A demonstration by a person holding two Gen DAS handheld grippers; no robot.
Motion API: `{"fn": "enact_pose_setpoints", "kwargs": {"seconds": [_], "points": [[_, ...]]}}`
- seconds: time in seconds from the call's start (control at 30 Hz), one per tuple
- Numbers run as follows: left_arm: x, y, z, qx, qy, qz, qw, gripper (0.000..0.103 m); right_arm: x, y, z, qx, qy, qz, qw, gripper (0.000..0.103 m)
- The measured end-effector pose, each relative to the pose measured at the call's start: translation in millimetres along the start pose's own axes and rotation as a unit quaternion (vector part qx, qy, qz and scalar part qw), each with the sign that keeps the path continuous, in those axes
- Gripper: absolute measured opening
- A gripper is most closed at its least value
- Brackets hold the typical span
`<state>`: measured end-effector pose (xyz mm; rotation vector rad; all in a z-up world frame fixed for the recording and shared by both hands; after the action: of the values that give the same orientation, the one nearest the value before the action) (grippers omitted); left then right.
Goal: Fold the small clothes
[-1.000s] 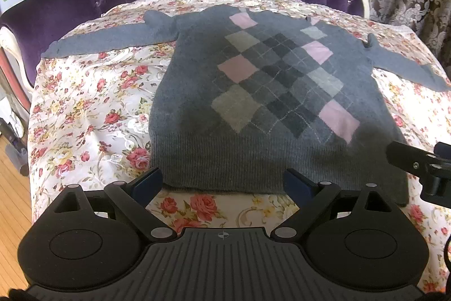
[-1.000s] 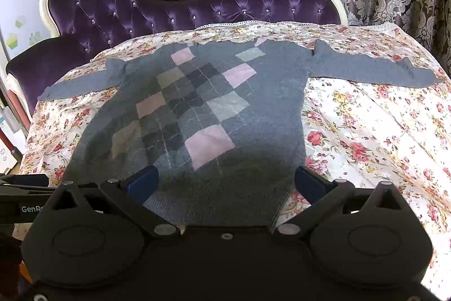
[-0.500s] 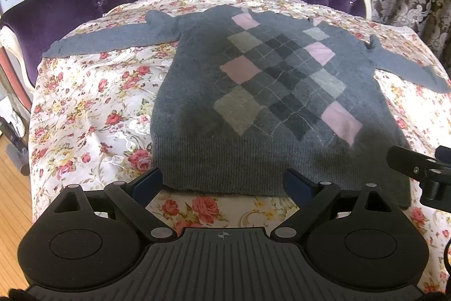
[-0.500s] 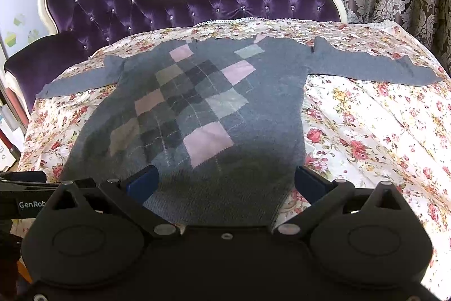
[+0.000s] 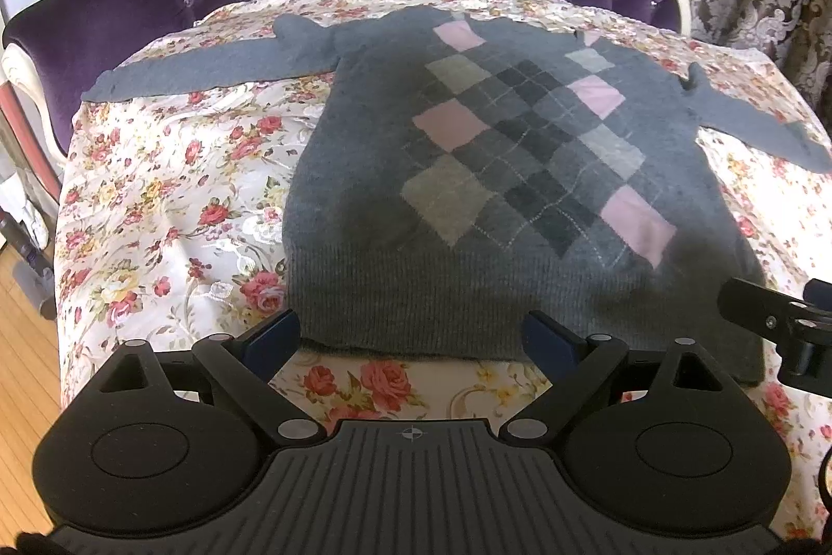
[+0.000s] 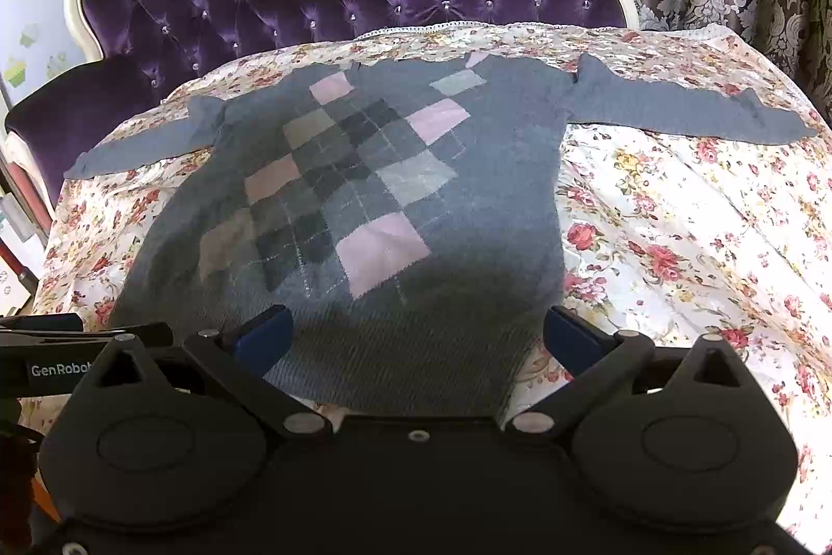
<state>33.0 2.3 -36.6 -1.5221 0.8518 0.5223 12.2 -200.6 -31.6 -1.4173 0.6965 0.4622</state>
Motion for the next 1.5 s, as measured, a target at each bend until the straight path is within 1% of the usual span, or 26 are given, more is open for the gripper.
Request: {"fn": "enact_pose_setpoints", "kwargs": {"seconds": [0.4,0.97,1.5], "points": [[4,2,-4,0.005,0.005,0.010,0.9999,0.093,2,2,-1,0.002,0.003,0.008,1.000,0.102],[11,7,-7,0.012,0.007,0.032,0.9994,0.093,9,8,-6,0.001,0.027,0.044,0.999,0.102],[11,8,-11,0.016,0.008,0.036,0.9992,0.093,11,9,-8,0.008,0.022,0.052,0.998,0.102]]}}
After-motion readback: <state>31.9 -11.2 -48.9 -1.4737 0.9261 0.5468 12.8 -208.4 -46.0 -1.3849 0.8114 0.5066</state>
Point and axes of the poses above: each gripper's, at about its wrist camera, not at the fingertips, and x roughly the way its jaws point, z to its left, y to its underside, the point moved 4 cm from there along x, roughly the way its jaws point, and after that the axes turned 11 degrees about y, right-handed, at the moved point
